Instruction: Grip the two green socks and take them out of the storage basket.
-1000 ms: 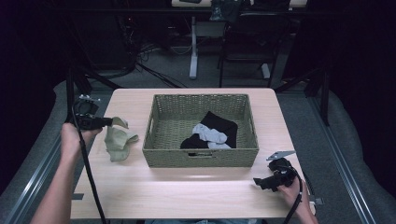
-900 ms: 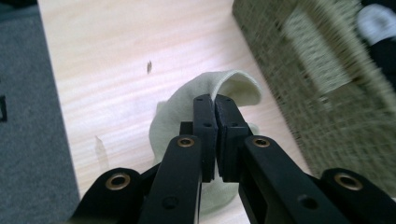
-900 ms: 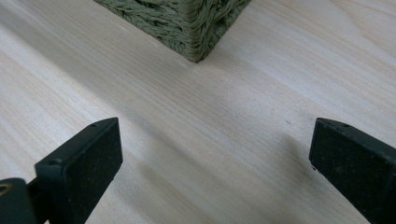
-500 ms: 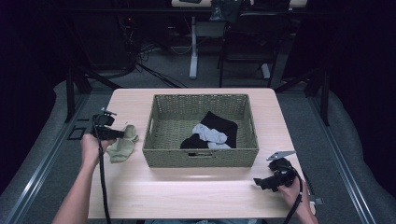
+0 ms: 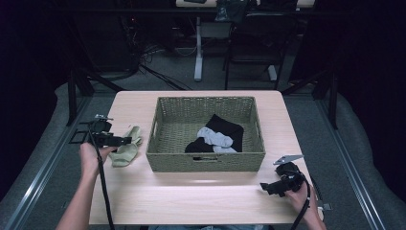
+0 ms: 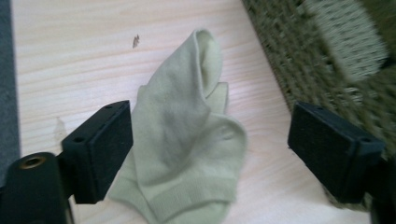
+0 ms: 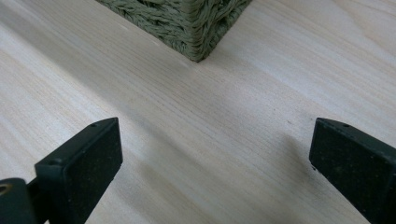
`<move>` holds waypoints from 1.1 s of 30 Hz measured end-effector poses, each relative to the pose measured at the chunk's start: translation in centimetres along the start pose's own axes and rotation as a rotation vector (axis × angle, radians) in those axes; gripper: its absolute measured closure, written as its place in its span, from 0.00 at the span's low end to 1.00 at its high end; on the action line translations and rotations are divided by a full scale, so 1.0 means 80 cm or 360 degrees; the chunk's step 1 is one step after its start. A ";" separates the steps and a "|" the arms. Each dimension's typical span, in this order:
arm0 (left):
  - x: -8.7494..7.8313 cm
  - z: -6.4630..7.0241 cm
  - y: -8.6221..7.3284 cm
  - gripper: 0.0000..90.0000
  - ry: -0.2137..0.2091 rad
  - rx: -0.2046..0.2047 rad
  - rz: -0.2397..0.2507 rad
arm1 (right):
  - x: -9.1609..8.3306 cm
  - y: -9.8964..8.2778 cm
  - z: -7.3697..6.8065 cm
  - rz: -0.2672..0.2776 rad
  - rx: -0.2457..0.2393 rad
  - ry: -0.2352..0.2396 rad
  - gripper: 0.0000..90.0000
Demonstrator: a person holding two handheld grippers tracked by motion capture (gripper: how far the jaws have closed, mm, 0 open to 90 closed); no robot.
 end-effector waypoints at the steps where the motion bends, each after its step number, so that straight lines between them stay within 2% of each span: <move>1: -0.007 0.003 -0.003 0.13 0.0002 0.0009 0.0020 | 0.000 0.000 -0.001 0.0005 0.0003 0.0003 0.02; 6: -0.032 0.019 -0.018 0.03 0.0020 0.0037 0.0122 | 0.000 0.000 0.000 -0.0005 0.0002 0.0001 0.02; 7: -0.032 0.019 -0.018 0.02 0.0020 0.0037 0.0122 | 0.000 0.000 0.000 -0.0005 0.0002 0.0001 0.02; 8: -0.038 0.025 -0.026 0.01 0.0016 0.0040 0.0164 | 0.000 0.000 0.000 -0.0005 0.0000 0.0004 0.02; 10: -0.039 0.028 -0.031 0.00 0.0010 0.0042 0.0170 | 0.000 0.000 0.000 -0.0004 0.0001 -0.0001 0.02; 12: -0.041 0.036 -0.044 0.00 -0.0016 0.0044 0.0175 | 0.000 0.000 0.000 -0.0010 -0.0003 -0.0012 0.02; 13: -0.041 0.040 -0.054 0.00 -0.0019 0.0043 0.0189 | 0.001 0.000 -0.001 0.0000 0.0004 0.0009 0.02; 21: -0.027 0.059 -0.107 0.00 -0.0016 0.0041 0.0132 | 0.002 0.000 -0.002 -0.0005 -0.0003 0.0010 0.02; 23: -0.023 0.062 -0.118 0.00 -0.0008 0.0030 0.0158 | 0.002 0.000 -0.001 -0.0015 -0.0008 -0.0001 0.02; 25: -0.015 0.065 -0.129 0.00 0.0033 0.0033 0.0178 | 0.001 0.001 -0.002 0.0008 -0.0015 -0.0005 0.02; 27: -0.002 0.069 -0.140 0.00 0.0085 0.0072 0.0141 | -0.001 0.002 -0.003 0.0022 -0.0018 -0.0002 0.02; 29: 0.008 0.073 -0.147 0.00 0.0083 0.0109 0.0086 | 0.001 0.002 -0.003 0.0020 -0.0018 -0.0007 0.02; 33: 0.015 0.074 -0.146 0.00 0.0081 0.0130 0.0081 | 0.001 0.004 -0.004 0.0020 -0.0025 -0.0002 0.02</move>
Point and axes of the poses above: each handheld gripper's, and its own axes: x roughly forward along the jaws, y roughly out of its top, z roughly to its right, the point moved 6 cm from there along x, roughly forward along the jaws, and after that the axes turned 12 degrees about -z, right-handed, at the moved point
